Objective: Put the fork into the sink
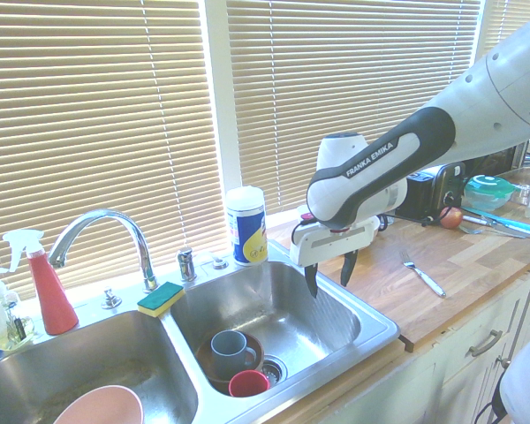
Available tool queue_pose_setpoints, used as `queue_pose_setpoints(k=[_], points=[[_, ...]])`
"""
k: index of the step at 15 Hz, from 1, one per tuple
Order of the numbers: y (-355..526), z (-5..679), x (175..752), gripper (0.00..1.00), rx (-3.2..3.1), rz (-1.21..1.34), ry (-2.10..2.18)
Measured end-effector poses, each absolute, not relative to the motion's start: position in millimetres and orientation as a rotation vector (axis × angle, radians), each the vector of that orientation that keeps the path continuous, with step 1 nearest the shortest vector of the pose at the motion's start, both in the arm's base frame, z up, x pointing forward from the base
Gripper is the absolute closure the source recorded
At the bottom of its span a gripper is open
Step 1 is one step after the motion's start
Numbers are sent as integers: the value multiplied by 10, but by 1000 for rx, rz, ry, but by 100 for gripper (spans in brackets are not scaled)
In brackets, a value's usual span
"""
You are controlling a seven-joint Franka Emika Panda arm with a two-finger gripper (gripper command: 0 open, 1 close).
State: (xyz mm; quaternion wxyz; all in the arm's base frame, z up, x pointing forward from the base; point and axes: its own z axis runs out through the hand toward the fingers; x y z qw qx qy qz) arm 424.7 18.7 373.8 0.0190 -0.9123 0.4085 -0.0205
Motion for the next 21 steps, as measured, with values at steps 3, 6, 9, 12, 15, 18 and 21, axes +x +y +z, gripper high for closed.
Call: queue_pose_setpoints(k=[3, 6, 9, 12, 15, 18, 21], points=[[160, 3755, 4262, 0, -2835, -75, 1275], [-158, 3878, 4322, 0, -2806, -114, 1346], [-760, 3955, 4277, 0, -2788, -128, 1398], [-1327, 3919, 4134, 0, -2797, -129, 1413], [-1760, 3738, 3935, 0, -2763, -132, 1518], [-2029, 3546, 3754, 0, -2742, -106, 1563], [-2288, 3440, 3571, 0, -2725, -88, 1603]])
